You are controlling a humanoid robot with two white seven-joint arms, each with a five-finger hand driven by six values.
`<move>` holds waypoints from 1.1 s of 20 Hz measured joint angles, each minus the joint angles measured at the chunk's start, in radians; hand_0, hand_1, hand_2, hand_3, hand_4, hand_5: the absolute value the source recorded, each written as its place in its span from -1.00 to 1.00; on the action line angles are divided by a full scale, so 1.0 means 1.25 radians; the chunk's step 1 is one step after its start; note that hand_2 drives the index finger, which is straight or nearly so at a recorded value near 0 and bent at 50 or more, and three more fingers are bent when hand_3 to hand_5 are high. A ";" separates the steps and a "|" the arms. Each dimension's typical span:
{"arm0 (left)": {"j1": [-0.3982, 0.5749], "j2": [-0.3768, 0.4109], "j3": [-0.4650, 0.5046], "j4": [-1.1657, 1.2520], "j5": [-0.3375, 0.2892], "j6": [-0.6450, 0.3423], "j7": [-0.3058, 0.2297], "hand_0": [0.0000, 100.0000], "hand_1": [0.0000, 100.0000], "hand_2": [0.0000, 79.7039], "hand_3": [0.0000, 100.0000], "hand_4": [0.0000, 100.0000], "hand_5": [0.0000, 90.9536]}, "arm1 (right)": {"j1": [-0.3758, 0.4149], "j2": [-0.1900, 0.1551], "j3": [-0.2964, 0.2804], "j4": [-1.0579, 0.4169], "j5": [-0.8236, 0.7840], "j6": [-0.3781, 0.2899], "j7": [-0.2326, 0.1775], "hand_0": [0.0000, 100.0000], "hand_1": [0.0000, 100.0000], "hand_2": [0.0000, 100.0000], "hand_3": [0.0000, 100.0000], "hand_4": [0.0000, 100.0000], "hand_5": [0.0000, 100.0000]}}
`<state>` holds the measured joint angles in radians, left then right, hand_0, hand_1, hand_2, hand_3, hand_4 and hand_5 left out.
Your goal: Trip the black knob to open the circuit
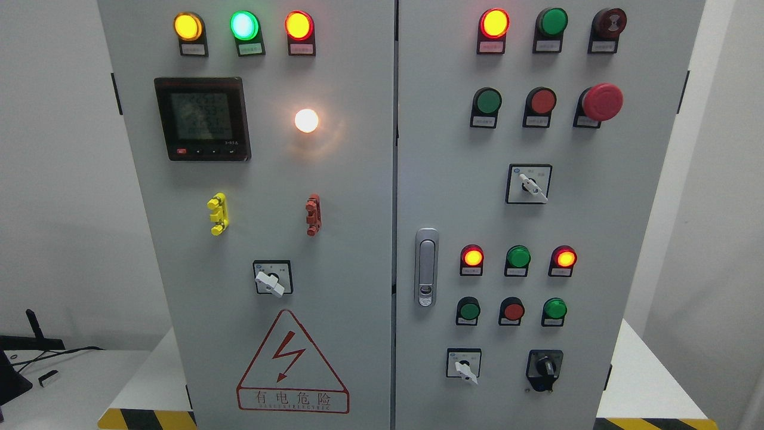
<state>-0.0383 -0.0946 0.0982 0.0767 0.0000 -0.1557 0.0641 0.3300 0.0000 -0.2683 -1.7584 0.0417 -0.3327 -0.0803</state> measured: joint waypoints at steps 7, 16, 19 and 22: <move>0.000 0.000 0.000 0.000 0.000 0.000 0.000 -0.76 -0.22 -1.00 -1.00 -1.00 -1.00 | -0.062 0.000 0.029 -0.042 0.042 0.066 -0.029 -0.31 0.32 -0.34 0.56 0.84 1.00; 0.000 0.000 0.000 0.000 0.000 0.000 0.000 -0.76 -0.22 -1.00 -1.00 -1.00 -1.00 | -0.129 0.000 0.097 -0.066 0.066 0.206 -0.102 -0.23 0.24 -0.28 0.62 0.83 0.99; 0.000 0.000 0.000 0.000 0.000 0.000 0.000 -0.76 -0.22 -1.00 -1.00 -1.00 -1.00 | -0.150 0.000 0.116 -0.069 0.068 0.249 -0.107 -0.23 0.23 -0.19 0.70 0.86 1.00; 0.000 0.000 0.000 0.000 0.000 0.000 0.000 -0.76 -0.22 -1.00 -1.00 -1.00 -1.00 | -0.166 0.000 0.130 -0.071 0.069 0.269 -0.108 -0.24 0.26 -0.14 0.73 0.88 1.00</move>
<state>-0.0383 -0.0945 0.0982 0.0767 0.0000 -0.1557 0.0641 0.1220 0.0000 -0.1056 -1.8472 0.1281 0.0031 -0.2155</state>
